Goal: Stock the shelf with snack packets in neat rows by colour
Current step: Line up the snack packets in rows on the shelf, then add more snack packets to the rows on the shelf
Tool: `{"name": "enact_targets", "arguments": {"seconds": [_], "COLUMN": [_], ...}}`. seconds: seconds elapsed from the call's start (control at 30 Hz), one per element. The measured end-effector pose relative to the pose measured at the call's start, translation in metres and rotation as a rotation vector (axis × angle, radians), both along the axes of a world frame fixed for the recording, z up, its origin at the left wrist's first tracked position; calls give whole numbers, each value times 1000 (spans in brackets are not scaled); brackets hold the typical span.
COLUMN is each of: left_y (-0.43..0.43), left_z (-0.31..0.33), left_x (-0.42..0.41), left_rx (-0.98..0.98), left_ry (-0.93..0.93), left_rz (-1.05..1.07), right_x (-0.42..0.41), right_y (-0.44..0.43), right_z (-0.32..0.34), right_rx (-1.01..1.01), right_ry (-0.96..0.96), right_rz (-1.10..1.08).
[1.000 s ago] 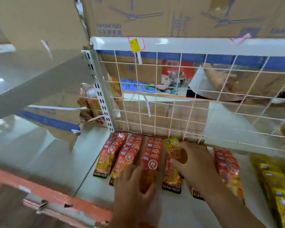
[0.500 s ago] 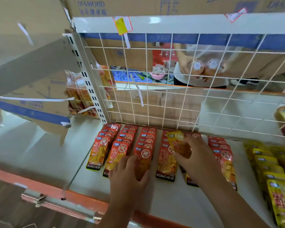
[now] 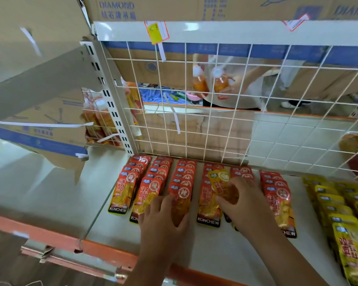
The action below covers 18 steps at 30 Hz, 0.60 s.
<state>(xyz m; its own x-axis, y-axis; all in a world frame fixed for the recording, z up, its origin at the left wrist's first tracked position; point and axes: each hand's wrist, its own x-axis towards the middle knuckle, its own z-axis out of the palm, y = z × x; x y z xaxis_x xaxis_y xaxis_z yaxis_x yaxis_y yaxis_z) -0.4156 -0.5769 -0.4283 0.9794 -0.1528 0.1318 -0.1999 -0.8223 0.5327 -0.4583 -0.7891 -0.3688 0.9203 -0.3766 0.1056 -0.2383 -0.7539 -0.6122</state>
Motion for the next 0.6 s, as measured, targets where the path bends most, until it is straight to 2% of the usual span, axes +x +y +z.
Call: {"name": "enact_targets", "arguments": {"seconds": [0.13, 0.3, 0.43, 0.6], "left_y": [1, -8, -36, -88], "left_z": [-1, 1, 0, -2], "left_x": [1, -7, -14, -33], "left_rx": [22, 16, -15, -42], "left_ry": [-32, -196, -303, -281], "left_rz": [-13, -73, -221, -435], "right_x": [-3, -14, -31, -74], "right_y": [-1, -6, -21, -53], "right_z": [-4, -7, -12, -15], "right_rx": [0, -15, -47, -41], "right_ry": [-6, -25, -47, -61], "right_rz": [2, -29, -90, -230]}}
